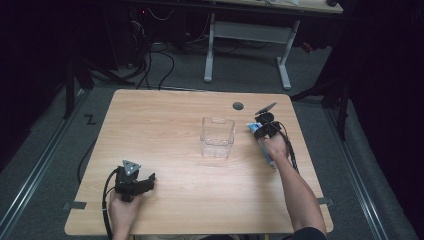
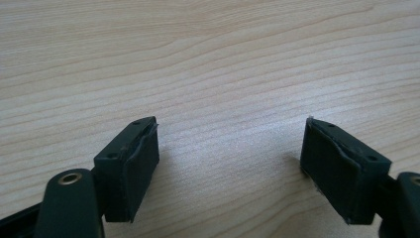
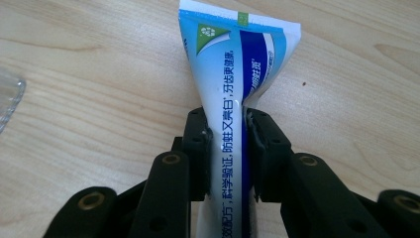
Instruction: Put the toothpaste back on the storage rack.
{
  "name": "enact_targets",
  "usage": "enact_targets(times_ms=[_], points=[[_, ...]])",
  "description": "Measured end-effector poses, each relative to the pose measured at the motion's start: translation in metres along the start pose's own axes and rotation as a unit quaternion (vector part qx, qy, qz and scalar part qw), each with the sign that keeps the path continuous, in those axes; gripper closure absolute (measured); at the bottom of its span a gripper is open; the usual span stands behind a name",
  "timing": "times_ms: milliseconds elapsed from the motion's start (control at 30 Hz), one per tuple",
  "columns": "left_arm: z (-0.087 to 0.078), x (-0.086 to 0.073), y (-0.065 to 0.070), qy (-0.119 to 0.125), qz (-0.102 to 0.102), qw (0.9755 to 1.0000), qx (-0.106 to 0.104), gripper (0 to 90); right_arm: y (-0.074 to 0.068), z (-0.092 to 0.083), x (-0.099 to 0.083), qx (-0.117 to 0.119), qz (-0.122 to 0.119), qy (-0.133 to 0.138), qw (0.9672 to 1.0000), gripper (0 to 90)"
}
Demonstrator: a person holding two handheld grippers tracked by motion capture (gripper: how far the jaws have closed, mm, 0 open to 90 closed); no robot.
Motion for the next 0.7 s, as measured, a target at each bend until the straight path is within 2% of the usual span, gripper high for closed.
enact_targets(times_ms=[100,133,200,233,367,533,567,700], points=[[0.0,0.0,0.0,0.0,0.0,1.0,0.001,23.7,0.001,-0.004,0.0,0.01,0.004,0.007,0.9999,72.3],[0.0,0.0,0.0,-0.001,0.0,1.0,0.001,23.8,-0.002,-0.009,-0.001,0.023,0.005,0.016,0.9996,72.3],[0.0,0.0,0.0,-0.001,0.0,1.0,0.001,23.8,-0.002,-0.011,-0.001,0.027,0.003,0.019,0.9995,72.3],[0.0,0.0,0.0,-0.001,-0.001,1.0,0.001,24.0,-0.004,-0.015,-0.002,0.036,0.003,0.027,0.999,72.5],[0.0,0.0,0.0,-0.001,-0.001,1.0,0.002,24.1,-0.004,-0.025,-0.004,0.046,-0.006,0.041,0.9981,72.6],[0.0,0.0,0.0,-0.001,0.0,1.0,0.001,24.0,-0.002,-0.034,-0.005,0.055,-0.003,0.055,0.9969,72.8],[0.0,0.0,0.0,-0.001,0.0,1.0,0.001,23.8,-0.001,-0.04,-0.005,0.061,-0.002,0.066,0.9959,72.8],[0.0,0.0,0.0,-0.001,0.0,1.0,0.001,23.9,-0.002,-0.047,-0.007,0.073,-0.001,0.08,0.9941,72.9]])
Point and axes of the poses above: each handheld gripper's, and its own axes: z roughly forward along the jaws, x roughly out of its top, y roughly to its right, the point moved 9 cm from there along z, roughly forward along the jaws, and after that the axes turned 9 degrees about -x, right-handed, at the moved point
